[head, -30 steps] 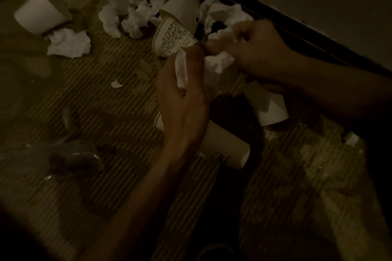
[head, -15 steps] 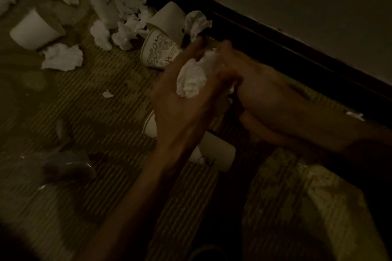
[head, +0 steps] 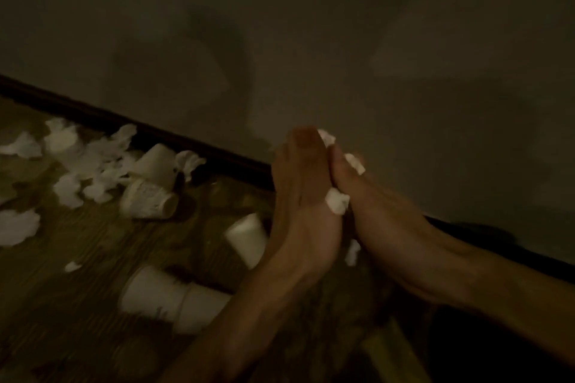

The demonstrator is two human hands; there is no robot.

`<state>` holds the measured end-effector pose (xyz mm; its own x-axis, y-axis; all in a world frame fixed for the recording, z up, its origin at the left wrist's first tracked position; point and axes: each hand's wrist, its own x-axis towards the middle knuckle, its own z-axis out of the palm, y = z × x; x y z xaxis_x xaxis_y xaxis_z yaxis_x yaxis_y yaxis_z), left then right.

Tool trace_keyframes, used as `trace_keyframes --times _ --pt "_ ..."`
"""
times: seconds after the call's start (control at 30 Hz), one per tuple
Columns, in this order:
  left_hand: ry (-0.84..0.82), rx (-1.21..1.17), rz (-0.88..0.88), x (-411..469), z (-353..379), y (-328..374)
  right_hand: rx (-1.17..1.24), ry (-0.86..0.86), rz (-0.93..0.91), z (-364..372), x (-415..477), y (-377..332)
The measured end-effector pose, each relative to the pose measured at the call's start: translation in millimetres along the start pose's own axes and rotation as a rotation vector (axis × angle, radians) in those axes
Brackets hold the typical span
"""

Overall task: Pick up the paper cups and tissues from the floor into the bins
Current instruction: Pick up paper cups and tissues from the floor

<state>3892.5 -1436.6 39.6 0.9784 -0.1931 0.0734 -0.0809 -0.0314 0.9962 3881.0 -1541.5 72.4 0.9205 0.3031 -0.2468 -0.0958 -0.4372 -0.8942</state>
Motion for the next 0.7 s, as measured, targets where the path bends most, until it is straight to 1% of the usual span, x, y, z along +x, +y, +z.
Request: trace_keyframes --times 0.03,0.07,0.1,0.17,0.2,0.23,0.27,0.3,0.33,0.37,0.43,0.5,0.53,0.57,0.6,0.63,0.67,0.7 --pt "-0.089 0.041 0.006 -1 20 16 0.005 0.158 -0.023 -11 -13 0" --pt "-0.132 -0.021 -0.007 -4 36 26 -0.02 0.241 0.018 -30 -33 2" --pt "-0.158 -0.085 -0.03 -4 58 37 0.033 0.293 -0.044 -46 -51 4" --pt "-0.263 -0.101 0.023 -6 102 44 -0.077 0.429 -0.091 -67 -82 24" --pt "-0.306 -0.053 0.065 -7 127 46 -0.19 0.493 -0.053 -67 -94 39" --pt "-0.35 -0.038 0.057 -11 152 45 -0.245 0.571 -0.038 -68 -113 51" --pt "-0.397 -0.024 0.03 -17 179 39 -0.251 0.586 -0.019 -71 -136 61" --pt "-0.433 -0.007 0.044 -26 199 39 -0.189 0.612 0.006 -82 -159 67" --pt "-0.448 0.012 0.141 -38 214 41 -0.122 0.666 0.058 -96 -183 73" --pt "-0.463 0.025 0.277 -51 230 40 -0.059 0.701 0.142 -109 -206 80" --pt "-0.563 0.131 0.424 -72 252 29 -0.026 0.658 0.246 -129 -250 84" --pt "-0.778 0.373 0.408 -79 259 24 -0.001 0.616 0.358 -134 -278 98" --pt "-0.901 0.495 0.443 -81 257 24 0.051 0.602 0.42 -130 -281 109" --pt "-0.964 0.552 0.533 -80 254 22 0.079 0.575 0.469 -127 -286 118" --pt "-0.959 0.633 0.646 -78 250 26 0.083 0.528 0.51 -125 -289 124" --pt "-0.968 0.729 0.722 -76 246 29 0.084 0.468 0.546 -125 -292 128" --pt "-1.007 0.841 0.773 -78 243 28 0.081 0.399 0.587 -126 -295 130" --pt "-1.038 0.939 0.78 -78 244 27 0.075 0.337 0.626 -127 -297 131"
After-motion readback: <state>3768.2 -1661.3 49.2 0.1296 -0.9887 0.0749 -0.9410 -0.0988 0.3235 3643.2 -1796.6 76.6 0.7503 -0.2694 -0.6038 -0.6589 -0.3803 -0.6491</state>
